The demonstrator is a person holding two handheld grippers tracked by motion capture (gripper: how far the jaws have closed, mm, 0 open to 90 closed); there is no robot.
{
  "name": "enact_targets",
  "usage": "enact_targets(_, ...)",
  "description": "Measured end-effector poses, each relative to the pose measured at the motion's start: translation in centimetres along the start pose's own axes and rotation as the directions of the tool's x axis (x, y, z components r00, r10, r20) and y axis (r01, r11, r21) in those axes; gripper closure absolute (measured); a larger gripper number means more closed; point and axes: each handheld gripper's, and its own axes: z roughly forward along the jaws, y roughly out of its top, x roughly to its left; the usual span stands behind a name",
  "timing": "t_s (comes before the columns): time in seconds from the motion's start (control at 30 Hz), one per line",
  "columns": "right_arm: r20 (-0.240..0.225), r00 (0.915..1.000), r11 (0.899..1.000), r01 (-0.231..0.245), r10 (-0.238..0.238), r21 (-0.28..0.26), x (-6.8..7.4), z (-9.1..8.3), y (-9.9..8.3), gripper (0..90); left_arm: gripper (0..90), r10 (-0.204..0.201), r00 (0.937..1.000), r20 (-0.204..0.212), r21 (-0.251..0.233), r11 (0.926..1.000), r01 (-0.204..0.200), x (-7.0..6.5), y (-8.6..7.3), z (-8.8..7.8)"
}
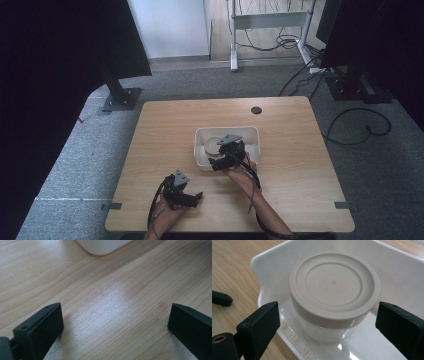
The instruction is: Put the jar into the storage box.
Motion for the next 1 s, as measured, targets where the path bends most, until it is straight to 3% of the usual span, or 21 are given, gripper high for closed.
enact_targets(0.43,-0.026,0.9981,0.998,0.056,-0.056,0.005,-0.3,-1.6,-0.4,6.0,0.0,0.000,1.0000,0.000,0.002,1.0000,0.000,0.0,0.0,0.0)
enact_targets(1.0,-0.039,0.9961,0.997,0.079,-0.079,-0.010,-0.4,-3.5,-1.1,6.7,0.0,0.001,1.0000,-0.001,0.002,1.0000,-0.001,0.0,0.0,0.0)
